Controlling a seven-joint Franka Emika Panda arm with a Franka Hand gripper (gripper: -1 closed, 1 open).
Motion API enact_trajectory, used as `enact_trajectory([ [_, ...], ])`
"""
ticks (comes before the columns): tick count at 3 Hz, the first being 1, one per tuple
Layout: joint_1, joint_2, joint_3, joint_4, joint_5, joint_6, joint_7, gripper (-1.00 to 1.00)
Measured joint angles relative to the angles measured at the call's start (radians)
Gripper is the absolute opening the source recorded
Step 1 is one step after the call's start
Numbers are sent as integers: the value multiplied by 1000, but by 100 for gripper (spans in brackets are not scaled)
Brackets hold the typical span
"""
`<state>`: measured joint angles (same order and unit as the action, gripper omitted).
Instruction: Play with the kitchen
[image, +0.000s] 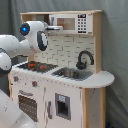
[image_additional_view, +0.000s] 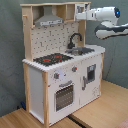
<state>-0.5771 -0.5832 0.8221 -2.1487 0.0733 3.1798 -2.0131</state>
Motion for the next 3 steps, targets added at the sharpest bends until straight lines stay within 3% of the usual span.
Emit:
enact_trajectory([
  [1,74,-6,-60,-35,0,10,-15,-100],
  [2,97,-9,-80,-46,0,13,-17,-100],
  [3,97,-9,-80,-45,0,16,-18,100],
])
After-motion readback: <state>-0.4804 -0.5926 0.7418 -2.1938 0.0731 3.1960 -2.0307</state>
